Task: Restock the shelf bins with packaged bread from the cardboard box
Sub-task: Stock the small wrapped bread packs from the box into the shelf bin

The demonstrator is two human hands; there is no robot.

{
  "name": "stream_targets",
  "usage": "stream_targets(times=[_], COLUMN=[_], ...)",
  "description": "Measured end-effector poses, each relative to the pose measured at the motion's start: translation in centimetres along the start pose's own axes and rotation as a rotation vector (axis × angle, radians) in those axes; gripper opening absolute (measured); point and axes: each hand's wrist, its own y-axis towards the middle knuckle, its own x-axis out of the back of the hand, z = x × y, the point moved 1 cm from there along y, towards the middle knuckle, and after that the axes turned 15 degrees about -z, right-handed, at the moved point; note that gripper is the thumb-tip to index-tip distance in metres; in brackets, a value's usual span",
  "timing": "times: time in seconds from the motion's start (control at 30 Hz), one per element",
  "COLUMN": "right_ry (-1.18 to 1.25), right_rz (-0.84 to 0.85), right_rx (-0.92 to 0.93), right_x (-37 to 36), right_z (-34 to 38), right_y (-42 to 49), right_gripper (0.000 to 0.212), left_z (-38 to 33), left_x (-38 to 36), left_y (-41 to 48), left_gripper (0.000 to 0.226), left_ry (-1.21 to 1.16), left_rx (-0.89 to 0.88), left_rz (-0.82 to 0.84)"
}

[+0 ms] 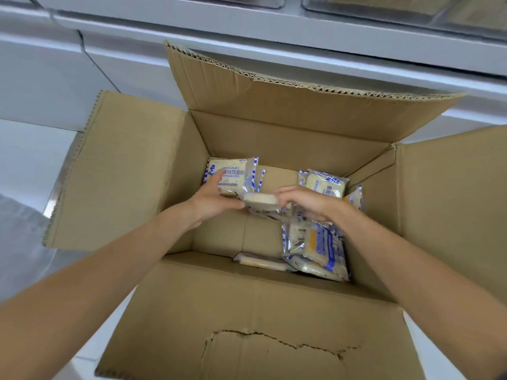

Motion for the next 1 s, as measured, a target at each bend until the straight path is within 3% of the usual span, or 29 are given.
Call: stream_targets(times=[0.03,0.1,0.13,0.23,0.37,0.43,0.5,0.63,0.7,0.8,0.87,0.93,1.0], right_ry=[0.079,0.17,0.161,0.003,0.105,0.219,0.039,-0.462,-0.56,-0.465,-0.304,-0.144,-0.115], right_rz=[0.09,0.18,0.166,-0.044,-0.152,-0.188,-0.202,0.188,0.266,0.112,-0.001,-0.02,-0.015], right_rx=[-0.024,-0.017,0.013,0.151,0.199,0.18,0.171,0.112,0.137,0.22,0.213,0.208,0.234], right_x=[1.0,2.4,2.8,3.5,3.1,2.4,1.1,-5.2,-8.0,-7.2,-4.4,-1.8,-0.1], right_z=[0.9,2.2,2.4,2.6,1.9,0.9,-0.6,-4.8,-6.1,-5.3,-3.0,-0.8,1.0], right_y=[-1.1,-2.5,-2.7,-2.2,-2.3,-2.3,-2.2,-1.0,0.4,2.1,1.7,1.0,0.3], right_gripper=[0.034,0.026,0.021,0.029,0.04,0.059,0.064,0.063,0.047,0.01,0.016,0.025,0.02], left_z=[-0.4,-1.1,-1.5,-2.7,-3.2,-2.5,-1.7,0.0,0.5,0.7,0.8,0.6,0.0], left_x=[-0.4,-1.2,-1.5,-1.7,-0.3,0.9,2.2,2.9,2.7,2.5,2.6,2.5,2.2], left_y=[0.1,0.3,0.1,-0.9,-2.2,-2.0,-2.1,-1.8,-1.8,-1.7,-1.3,-1.0,-1.0], left_gripper=[0.093,0.058,0.038,0.019,0.019,0.015,0.021,0.033,0.03,0.025,0.027,0.029,0.035], left_ry=[0.023,0.025,0.011,-0.092,-0.055,-0.1,-0.147,-0.186,-0.18,-0.169,-0.139,-0.125,-0.084], left_rx=[-0.026,-0.059,-0.081,-0.122,-0.071,-0.077,-0.092,-0.059,-0.045,-0.046,-0.062,-0.06,-0.047], left_rz=[0.059,0.068,0.016,-0.067,0.074,0.019,-0.044,-0.061,-0.07,-0.091,-0.121,-0.1,-0.03])
